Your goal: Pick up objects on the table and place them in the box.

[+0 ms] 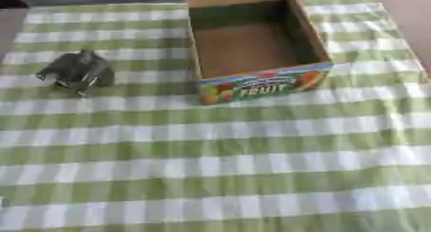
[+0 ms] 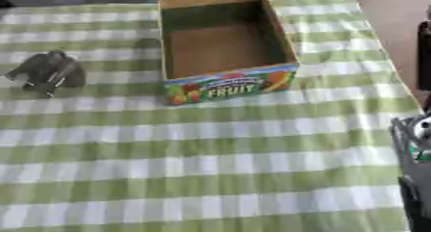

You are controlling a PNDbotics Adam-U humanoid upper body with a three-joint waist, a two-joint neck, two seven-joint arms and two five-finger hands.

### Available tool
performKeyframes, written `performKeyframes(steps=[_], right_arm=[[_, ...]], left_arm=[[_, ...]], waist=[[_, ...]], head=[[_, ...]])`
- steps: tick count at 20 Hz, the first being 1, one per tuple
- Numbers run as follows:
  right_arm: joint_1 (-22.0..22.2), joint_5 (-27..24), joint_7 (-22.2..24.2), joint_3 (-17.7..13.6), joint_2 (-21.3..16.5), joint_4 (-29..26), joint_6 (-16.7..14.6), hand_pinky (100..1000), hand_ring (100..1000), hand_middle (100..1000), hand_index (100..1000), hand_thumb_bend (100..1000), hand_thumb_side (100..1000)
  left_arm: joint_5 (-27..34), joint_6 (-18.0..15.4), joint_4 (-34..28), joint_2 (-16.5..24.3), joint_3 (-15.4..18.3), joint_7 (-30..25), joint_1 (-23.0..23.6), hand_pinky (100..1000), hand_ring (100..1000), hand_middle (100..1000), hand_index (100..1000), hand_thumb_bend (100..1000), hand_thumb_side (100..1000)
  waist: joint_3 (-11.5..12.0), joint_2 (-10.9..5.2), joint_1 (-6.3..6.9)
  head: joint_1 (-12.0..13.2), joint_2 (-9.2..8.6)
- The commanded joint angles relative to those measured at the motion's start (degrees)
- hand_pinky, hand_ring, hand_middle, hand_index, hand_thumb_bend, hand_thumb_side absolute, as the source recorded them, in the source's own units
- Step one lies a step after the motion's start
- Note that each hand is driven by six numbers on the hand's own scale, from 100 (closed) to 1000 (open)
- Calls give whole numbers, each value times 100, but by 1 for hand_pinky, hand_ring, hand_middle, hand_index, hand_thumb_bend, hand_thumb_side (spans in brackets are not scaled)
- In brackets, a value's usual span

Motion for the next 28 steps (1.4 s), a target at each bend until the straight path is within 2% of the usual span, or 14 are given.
performKeyframes(steps=[1,5,7,10,14,17,21,24,26,28], right_arm=[[-47,-5,7,-33,-79,-100,-11,799,616,680,798,100,666],[-49,-2,19,-26,-90,-100,-10,799,617,681,798,100,667],[-53,1,29,-22,-105,-100,-7,800,617,681,798,100,669],[-55,8,51,-14,-152,-100,3,800,617,681,798,100,669],[-43,18,75,-2,-192,-100,12,800,618,681,798,100,669],[-51,28,92,6,-207,-100,10,800,619,681,798,100,670],[-61,38,108,12,-230,-100,10,799,620,681,798,100,671],[-47,42,120,18,-248,-100,20,799,620,682,798,100,671],[-43,45,135,29,-257,-100,22,799,620,682,798,100,671],[-36,43,150,41,-264,-100,27,799,620,682,798,100,671]], left_arm=[[-25,11,-97,56,54,-11,-12,653,713,907,925,106,670],[-59,24,-97,151,62,6,-9,654,714,900,928,106,662],[-140,41,-97,343,69,16,-13,657,713,881,928,105,647],[-511,192,-97,998,85,20,-63,662,713,840,928,105,606],[-1207,761,-97,2054,46,-250,-106,677,718,796,940,100,536],[-1479,1181,-97,2707,-29,-688,-159,691,729,788,947,100,502],[-1818,1506,36,3360,-68,-1428,-349,730,758,778,926,100,439],[-2046,1551,448,3863,-144,-2049,-702,766,776,766,918,100,413],[-2182,1457,779,4139,-244,-2410,-981,772,778,761,913,100,404],[-2348,1304,1121,4374,-396,-2785,-1288,792,789,758,920,103,431]], waist=[[14,-117,-4],[36,-132,-6],[45,-146,-9],[74,-180,-9],[89,-234,20],[65,-274,34],[3,-319,24],[-30,-358,26],[-47,-380,32],[-62,-398,34]], head=[[45,-8],[65,-22],[59,-16],[17,38],[-64,161],[-122,233],[-146,226],[-145,202],[-135,189],[-122,179]])
